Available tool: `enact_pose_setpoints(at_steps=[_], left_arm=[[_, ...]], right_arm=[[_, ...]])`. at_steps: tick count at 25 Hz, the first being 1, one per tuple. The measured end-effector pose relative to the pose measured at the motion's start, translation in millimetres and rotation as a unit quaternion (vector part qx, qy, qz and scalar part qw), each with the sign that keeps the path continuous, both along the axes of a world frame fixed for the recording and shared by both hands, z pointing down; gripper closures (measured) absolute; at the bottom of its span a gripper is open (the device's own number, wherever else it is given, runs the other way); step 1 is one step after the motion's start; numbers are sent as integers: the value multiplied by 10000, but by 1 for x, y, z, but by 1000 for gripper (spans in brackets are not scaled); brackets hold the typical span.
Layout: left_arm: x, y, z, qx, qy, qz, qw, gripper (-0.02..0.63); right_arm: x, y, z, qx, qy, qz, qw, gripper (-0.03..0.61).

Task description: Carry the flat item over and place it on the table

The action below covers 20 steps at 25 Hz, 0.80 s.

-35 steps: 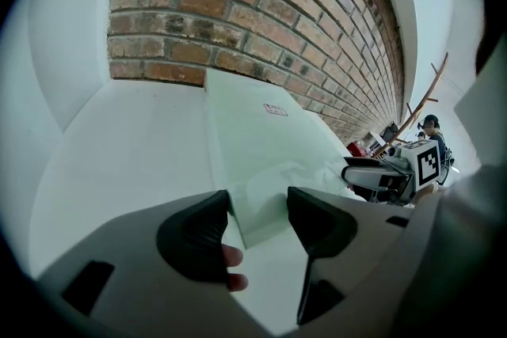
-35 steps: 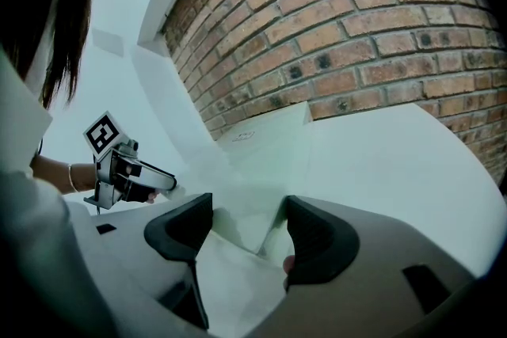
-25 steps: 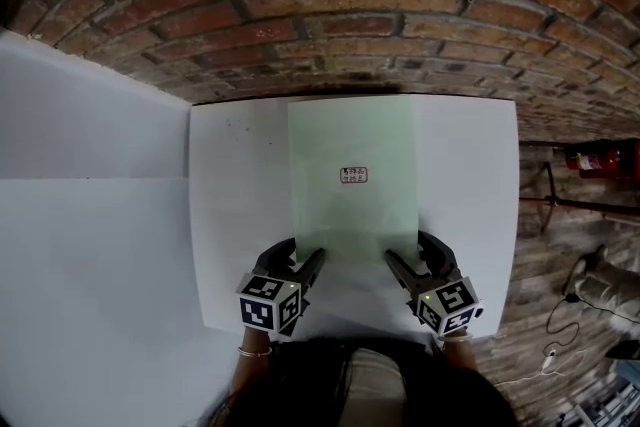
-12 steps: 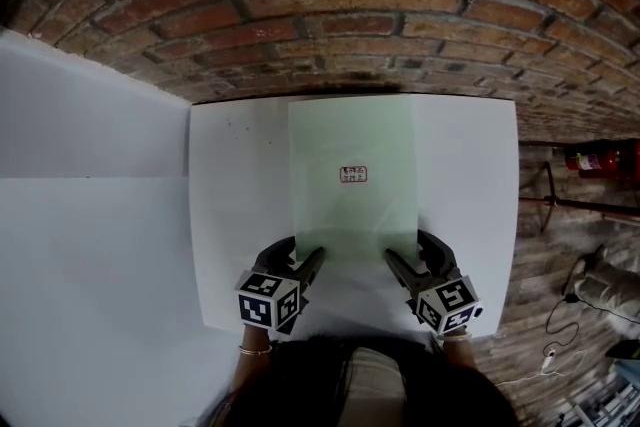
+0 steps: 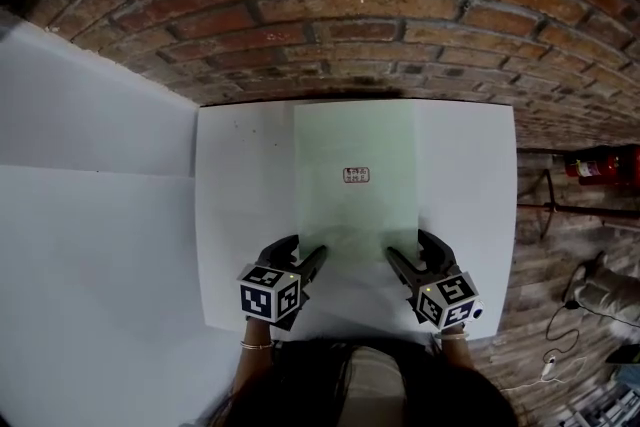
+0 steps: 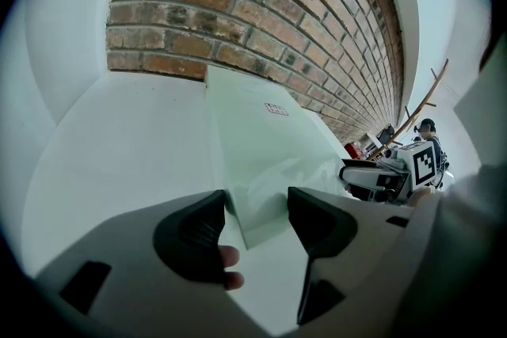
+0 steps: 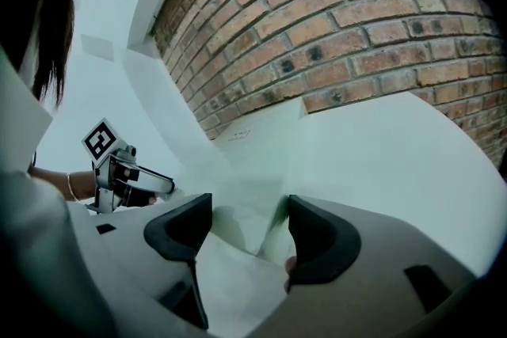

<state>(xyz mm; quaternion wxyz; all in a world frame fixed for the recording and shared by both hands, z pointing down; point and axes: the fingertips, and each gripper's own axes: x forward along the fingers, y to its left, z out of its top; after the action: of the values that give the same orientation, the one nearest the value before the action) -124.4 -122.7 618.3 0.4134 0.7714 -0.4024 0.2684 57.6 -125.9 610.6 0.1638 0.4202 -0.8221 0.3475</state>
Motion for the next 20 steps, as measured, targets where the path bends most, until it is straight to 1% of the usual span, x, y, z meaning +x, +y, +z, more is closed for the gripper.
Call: enact_pose_setpoints(at_steps=[6,11,20], left_arm=[[-1,-1,-2,28,-22,-6,10000,364],[-2,-3,-5,176,-154,-35,9997,364],[-3,-6,-19,380,-165,-78,9991,364]], right_arm=[[2,-2,1,-26,-23,61,10000,265],[3,-2,2,-30,-12,98,9999,265],[4,-2,-2,62,68,62,9999,265]])
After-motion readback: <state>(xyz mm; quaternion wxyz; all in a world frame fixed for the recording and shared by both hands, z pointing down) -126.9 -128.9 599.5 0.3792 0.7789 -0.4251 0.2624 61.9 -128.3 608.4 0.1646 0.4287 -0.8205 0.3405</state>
